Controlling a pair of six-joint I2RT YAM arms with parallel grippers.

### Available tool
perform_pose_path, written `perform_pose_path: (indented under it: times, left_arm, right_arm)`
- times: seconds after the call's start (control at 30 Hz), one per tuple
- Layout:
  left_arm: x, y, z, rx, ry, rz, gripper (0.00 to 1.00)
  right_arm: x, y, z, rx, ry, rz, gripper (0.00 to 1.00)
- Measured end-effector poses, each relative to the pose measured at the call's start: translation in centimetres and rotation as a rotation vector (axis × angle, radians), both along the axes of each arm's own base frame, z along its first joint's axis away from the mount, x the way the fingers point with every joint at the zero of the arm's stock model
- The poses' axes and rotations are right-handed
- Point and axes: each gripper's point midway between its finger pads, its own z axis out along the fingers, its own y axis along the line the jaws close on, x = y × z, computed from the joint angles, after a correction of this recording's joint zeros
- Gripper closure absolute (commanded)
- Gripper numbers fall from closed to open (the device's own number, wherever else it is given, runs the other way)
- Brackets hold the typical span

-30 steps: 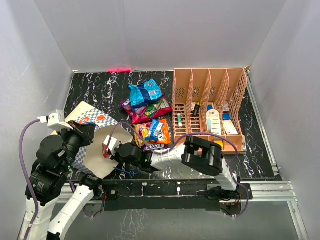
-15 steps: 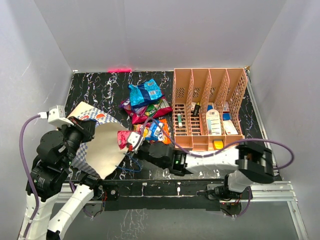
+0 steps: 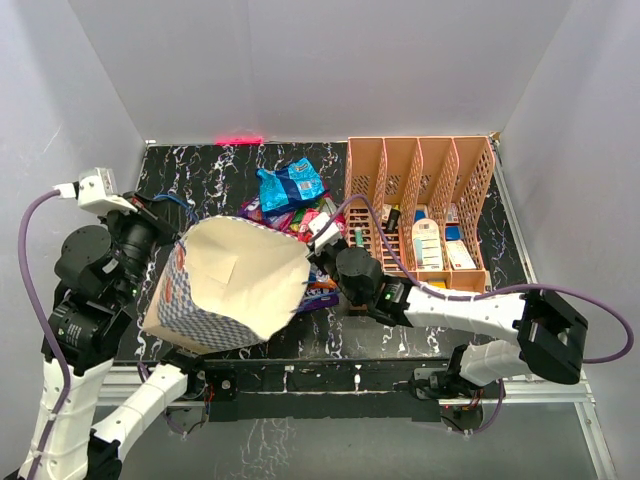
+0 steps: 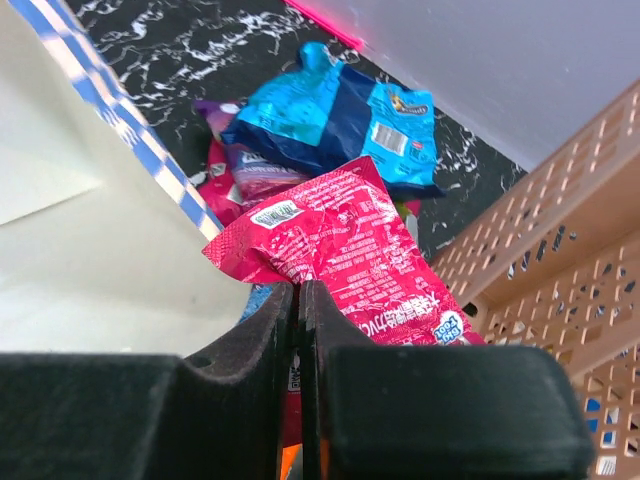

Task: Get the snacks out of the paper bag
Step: Adjust the paper bag at the center of the board, then place the snack at the center of the board.

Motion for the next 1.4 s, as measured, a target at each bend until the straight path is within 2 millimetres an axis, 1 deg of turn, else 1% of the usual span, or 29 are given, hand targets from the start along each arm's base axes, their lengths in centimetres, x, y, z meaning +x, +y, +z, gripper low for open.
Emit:
perform_pose_path:
  times: [0.1, 0.23, 0.3, 0.37, 0.53, 0.63, 0.73, 0.8, 0.97, 1.1, 1.23, 1.4]
  left_arm:
    - [0.1, 1.1, 0.3, 0.009, -0.009, 0.056, 1.00]
    - [-0.4, 3.5, 0.0, 0.011, -0.013, 0.180, 1.00]
    - [-0.8, 4.8, -0.9, 0.017, -0.004, 0.247, 1.00]
    - [-1.3, 6.1, -2.2, 0.028, 0.019, 0.313, 1.00]
    - [-2.7, 8.5, -5.6, 0.080, 0.085, 0.422, 1.00]
    - [-3.9, 9.9, -6.3, 0.102, 0.094, 0.479, 1.00]
    - [-5.0, 11.1, -6.3, 0.120, 0.087, 0.530, 0.92]
    - [-5.3, 11.5, -6.3, 0.129, 0.088, 0.543, 0.85]
    - [-5.4, 11.5, -6.6, 0.138, 0.097, 0.537, 0.63]
    - [-5.5, 11.1, -6.4, 0.133, 0.098, 0.508, 0.49]
    - [-5.8, 10.8, -5.2, 0.111, 0.071, 0.480, 0.39]
    - [-6.3, 10.4, -3.7, 0.087, 0.034, 0.447, 0.29]
  right_arm:
    - [0.8, -1.0, -0.7, -0.011, 0.027, -0.037, 0.93]
    - [1.4, -1.9, -1.6, -0.023, 0.058, -0.067, 0.93]
    - [1.6, -2.3, -1.8, -0.026, 0.066, -0.078, 0.93]
    - [1.8, -2.4, -1.9, -0.021, 0.073, -0.086, 0.93]
    - [2.1, -2.7, -2.0, -0.018, 0.079, -0.093, 0.93]
    - [2.1, -2.7, -2.2, -0.022, 0.085, -0.085, 0.93]
    - [2.2, -2.3, -2.9, -0.032, 0.100, -0.058, 0.93]
    - [2.1, -1.6, -3.8, -0.050, 0.120, -0.021, 0.93]
    - [1.5, -0.1, -7.2, -0.126, 0.190, 0.059, 0.93]
    - [1.1, 0.8, -8.9, -0.171, 0.231, 0.110, 0.93]
    - [0.6, 1.3, -9.7, -0.189, 0.257, 0.150, 0.93]
    - [0.2, 1.9, -9.5, -0.194, 0.262, 0.181, 0.93]
